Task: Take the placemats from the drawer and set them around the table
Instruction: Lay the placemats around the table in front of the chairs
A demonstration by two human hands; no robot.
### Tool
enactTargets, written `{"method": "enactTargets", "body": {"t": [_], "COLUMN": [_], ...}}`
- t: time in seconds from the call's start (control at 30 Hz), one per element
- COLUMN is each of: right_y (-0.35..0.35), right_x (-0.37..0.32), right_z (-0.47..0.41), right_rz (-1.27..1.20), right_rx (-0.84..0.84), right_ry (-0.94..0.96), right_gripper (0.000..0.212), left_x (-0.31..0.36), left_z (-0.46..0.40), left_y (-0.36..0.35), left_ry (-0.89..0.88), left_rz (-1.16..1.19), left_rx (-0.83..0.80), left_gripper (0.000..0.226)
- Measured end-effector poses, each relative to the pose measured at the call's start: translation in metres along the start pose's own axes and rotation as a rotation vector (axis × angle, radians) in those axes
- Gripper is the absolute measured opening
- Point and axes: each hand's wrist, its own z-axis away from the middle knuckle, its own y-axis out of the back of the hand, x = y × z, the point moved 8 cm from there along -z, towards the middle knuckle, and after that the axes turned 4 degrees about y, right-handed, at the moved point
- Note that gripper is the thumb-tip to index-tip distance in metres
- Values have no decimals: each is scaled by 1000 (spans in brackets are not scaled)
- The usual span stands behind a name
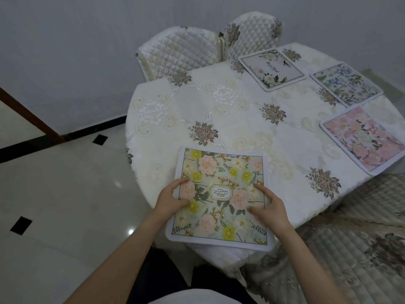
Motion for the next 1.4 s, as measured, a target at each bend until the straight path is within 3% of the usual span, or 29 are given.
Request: {"method": "enactTargets", "body": {"t": [0.67, 1.03, 1.4], "right_y": [-185, -208, -190], "right_x": [-141, -162, -168], "right_z": [-12, -91, -219], "right_rz": [-276, -353, -417], "right_rx": [288, 352, 503], "right_ry": [-12, -92, -187], "right_gripper": [68, 69, 69], "left_x": [90, 120, 204], "left_z": [-96, -193, -346], "left_y": [231, 248, 208], "left_ry": [-198, -171, -158], "left_rz": [-115, -142, -324], "left_rx": [-182, -207, -322], "left_gripper": [67, 68, 65]}}
